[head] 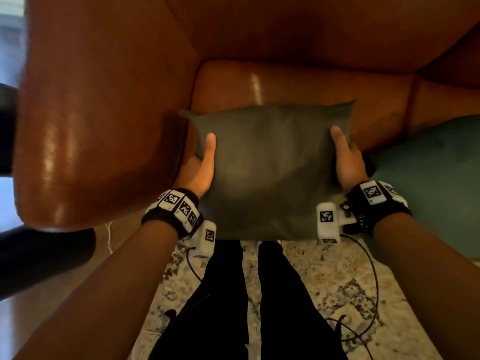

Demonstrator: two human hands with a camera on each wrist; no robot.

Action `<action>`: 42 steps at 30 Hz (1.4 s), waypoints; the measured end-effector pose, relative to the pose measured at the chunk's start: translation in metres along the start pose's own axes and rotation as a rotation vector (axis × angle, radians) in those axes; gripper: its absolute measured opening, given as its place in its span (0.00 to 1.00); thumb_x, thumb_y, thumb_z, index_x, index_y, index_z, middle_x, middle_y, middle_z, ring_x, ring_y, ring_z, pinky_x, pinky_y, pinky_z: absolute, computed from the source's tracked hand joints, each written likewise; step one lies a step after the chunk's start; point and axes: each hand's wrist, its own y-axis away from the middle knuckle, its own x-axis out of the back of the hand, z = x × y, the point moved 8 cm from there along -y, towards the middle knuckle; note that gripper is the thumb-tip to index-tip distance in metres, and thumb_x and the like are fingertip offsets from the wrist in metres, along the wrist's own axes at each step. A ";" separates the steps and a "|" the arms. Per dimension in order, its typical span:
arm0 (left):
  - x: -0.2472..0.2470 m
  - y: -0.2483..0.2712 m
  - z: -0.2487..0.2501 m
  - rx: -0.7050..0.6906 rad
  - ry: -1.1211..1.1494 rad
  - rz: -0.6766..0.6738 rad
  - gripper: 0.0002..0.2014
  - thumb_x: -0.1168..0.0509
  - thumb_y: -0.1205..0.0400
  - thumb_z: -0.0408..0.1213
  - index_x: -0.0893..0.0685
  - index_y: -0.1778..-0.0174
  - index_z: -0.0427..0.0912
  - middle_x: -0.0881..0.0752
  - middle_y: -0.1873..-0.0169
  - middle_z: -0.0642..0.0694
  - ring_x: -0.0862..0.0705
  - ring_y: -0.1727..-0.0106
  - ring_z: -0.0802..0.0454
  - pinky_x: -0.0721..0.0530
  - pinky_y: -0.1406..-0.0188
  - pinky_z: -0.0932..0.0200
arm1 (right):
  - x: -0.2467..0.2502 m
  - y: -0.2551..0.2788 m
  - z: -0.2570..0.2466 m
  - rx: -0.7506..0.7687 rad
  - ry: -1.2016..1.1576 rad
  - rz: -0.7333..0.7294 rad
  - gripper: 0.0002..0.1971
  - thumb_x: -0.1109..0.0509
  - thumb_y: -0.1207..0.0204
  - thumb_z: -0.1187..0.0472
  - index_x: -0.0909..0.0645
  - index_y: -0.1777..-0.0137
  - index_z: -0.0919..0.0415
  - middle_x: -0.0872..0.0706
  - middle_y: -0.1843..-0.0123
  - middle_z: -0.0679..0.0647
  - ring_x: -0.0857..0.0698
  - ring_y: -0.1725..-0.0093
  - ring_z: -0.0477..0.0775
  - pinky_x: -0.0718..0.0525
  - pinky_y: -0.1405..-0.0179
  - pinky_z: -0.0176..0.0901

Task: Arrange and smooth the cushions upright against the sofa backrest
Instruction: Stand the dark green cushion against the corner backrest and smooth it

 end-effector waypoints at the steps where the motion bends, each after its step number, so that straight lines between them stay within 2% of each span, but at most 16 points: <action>1: 0.007 0.001 0.018 -0.037 0.031 0.016 0.51 0.56 0.25 0.84 0.34 0.11 0.55 0.28 0.15 0.48 0.29 0.15 0.43 0.37 0.13 0.45 | 0.005 0.001 -0.015 0.043 -0.074 0.013 0.61 0.31 0.46 0.13 0.29 0.15 0.47 0.20 0.20 0.51 0.20 0.23 0.58 0.26 0.19 0.60; 4: 0.031 -0.002 0.068 -0.128 0.299 -0.016 0.56 0.57 0.34 0.90 0.23 0.18 0.58 0.18 0.22 0.52 0.21 0.21 0.48 0.32 0.14 0.43 | 0.012 0.013 -0.073 0.182 -0.375 -0.070 0.43 0.29 0.30 0.23 0.24 0.19 0.45 0.14 0.27 0.45 0.13 0.31 0.50 0.21 0.22 0.57; 7: 0.061 0.008 0.115 -0.232 0.580 -0.059 0.48 0.71 0.17 0.75 0.08 0.37 0.54 0.06 0.45 0.59 0.09 0.41 0.62 0.16 0.30 0.56 | 0.021 0.026 -0.114 0.239 -0.682 -0.202 0.38 0.46 0.23 0.20 0.19 0.24 0.42 0.13 0.26 0.48 0.14 0.27 0.55 0.20 0.24 0.64; 9: 0.079 0.016 0.125 -0.250 0.695 -0.116 0.52 0.80 0.19 0.72 0.14 0.30 0.52 0.07 0.39 0.53 0.10 0.35 0.56 0.20 0.25 0.51 | 0.036 0.027 -0.117 0.222 -0.861 -0.223 0.44 0.51 0.24 0.18 0.17 0.23 0.47 0.16 0.23 0.53 0.18 0.23 0.61 0.27 0.20 0.69; 11: 0.095 0.015 0.111 -0.217 0.784 -0.162 0.54 0.79 0.23 0.77 0.19 0.26 0.50 0.13 0.29 0.47 0.16 0.25 0.47 0.27 0.17 0.41 | 0.048 0.028 -0.103 0.186 -0.951 -0.234 0.46 0.46 0.27 0.19 0.19 0.20 0.49 0.19 0.19 0.56 0.22 0.19 0.64 0.35 0.15 0.71; 15: 0.088 0.014 0.030 0.018 0.701 -0.303 0.60 0.75 0.28 0.83 0.21 0.21 0.45 0.18 0.23 0.38 0.16 0.25 0.40 0.25 0.22 0.38 | 0.056 0.031 -0.024 -0.010 -0.826 -0.223 0.49 0.54 0.22 0.19 0.23 0.17 0.56 0.19 0.20 0.58 0.20 0.21 0.62 0.32 0.16 0.67; 18: 0.065 0.017 -0.032 0.197 0.532 -0.397 0.59 0.68 0.28 0.84 0.25 0.18 0.43 0.19 0.23 0.35 0.19 0.24 0.36 0.23 0.25 0.40 | 0.051 0.037 0.042 -0.178 -0.618 -0.272 0.58 0.46 0.27 0.16 0.29 0.17 0.69 0.22 0.19 0.66 0.22 0.21 0.72 0.30 0.19 0.72; 20: 0.049 0.017 -0.057 0.265 0.473 -0.409 0.58 0.55 0.31 0.83 0.33 0.12 0.45 0.24 0.20 0.38 0.22 0.22 0.36 0.24 0.24 0.40 | 0.043 0.044 0.066 -0.251 -0.384 -0.289 0.61 0.38 0.38 0.12 0.25 0.21 0.65 0.17 0.24 0.63 0.17 0.28 0.69 0.20 0.32 0.65; 23: 0.021 0.017 -0.060 0.185 0.318 -0.452 0.58 0.40 0.33 0.84 0.41 0.10 0.56 0.28 0.18 0.50 0.26 0.18 0.45 0.29 0.17 0.40 | 0.011 0.053 0.077 -0.263 -0.194 -0.346 0.61 0.27 0.58 0.14 0.22 0.24 0.46 0.10 0.35 0.51 0.12 0.41 0.56 0.17 0.48 0.54; 25: 0.009 0.012 -0.046 0.016 0.213 -0.350 0.49 0.41 0.25 0.80 0.41 0.10 0.60 0.32 0.17 0.61 0.29 0.19 0.56 0.33 0.16 0.47 | -0.009 0.049 0.081 -0.221 -0.132 -0.363 0.68 0.24 0.58 0.14 0.38 0.13 0.37 0.21 0.20 0.50 0.16 0.30 0.58 0.15 0.35 0.63; 27: -0.004 0.002 -0.036 -0.124 0.138 -0.253 0.51 0.43 0.27 0.83 0.48 0.10 0.65 0.33 0.15 0.63 0.32 0.16 0.59 0.36 0.12 0.45 | -0.022 0.045 0.087 -0.193 -0.019 -0.316 0.71 0.24 0.55 0.13 0.54 0.12 0.31 0.33 0.12 0.51 0.24 0.21 0.62 0.24 0.21 0.68; 32: -0.009 -0.009 -0.047 -0.122 -0.013 -0.072 0.53 0.50 0.31 0.88 0.47 0.11 0.66 0.30 0.15 0.59 0.30 0.15 0.52 0.36 0.12 0.42 | -0.015 0.053 0.093 -0.184 0.147 -0.169 0.71 0.35 0.53 0.08 0.56 0.10 0.36 0.32 0.13 0.56 0.26 0.19 0.68 0.29 0.17 0.66; 34: -0.009 -0.006 -0.053 -0.165 -0.114 -0.065 0.51 0.47 0.29 0.86 0.47 0.11 0.67 0.29 0.16 0.59 0.29 0.15 0.52 0.35 0.13 0.42 | -0.011 0.059 0.104 -0.234 0.249 -0.148 0.67 0.37 0.44 0.10 0.59 0.09 0.39 0.37 0.10 0.59 0.30 0.17 0.70 0.32 0.16 0.67; 36: -0.011 -0.006 -0.064 -0.206 -0.119 -0.046 0.47 0.39 0.24 0.79 0.44 0.11 0.64 0.27 0.16 0.56 0.28 0.16 0.51 0.33 0.14 0.44 | -0.010 0.062 0.104 -0.130 0.433 -0.045 0.58 0.36 0.29 0.20 0.60 0.08 0.45 0.48 0.08 0.61 0.38 0.13 0.71 0.36 0.14 0.69; 39: -0.013 0.002 -0.062 -0.229 -0.139 0.093 0.50 0.36 0.20 0.70 0.49 0.08 0.49 0.42 0.09 0.44 0.43 0.09 0.45 0.43 0.10 0.42 | -0.027 0.072 0.056 0.437 0.597 0.168 0.41 0.36 0.14 0.43 0.50 0.08 0.53 0.54 0.07 0.64 0.46 0.10 0.70 0.40 0.13 0.69; 42: -0.019 0.019 -0.014 -0.559 -0.450 0.249 0.41 0.46 0.11 0.61 0.52 0.08 0.41 0.55 0.08 0.40 0.57 0.08 0.41 0.53 0.09 0.41 | -0.062 0.078 0.025 0.711 0.670 0.172 0.35 0.39 0.15 0.52 0.44 0.08 0.52 0.55 0.07 0.61 0.52 0.08 0.64 0.55 0.09 0.65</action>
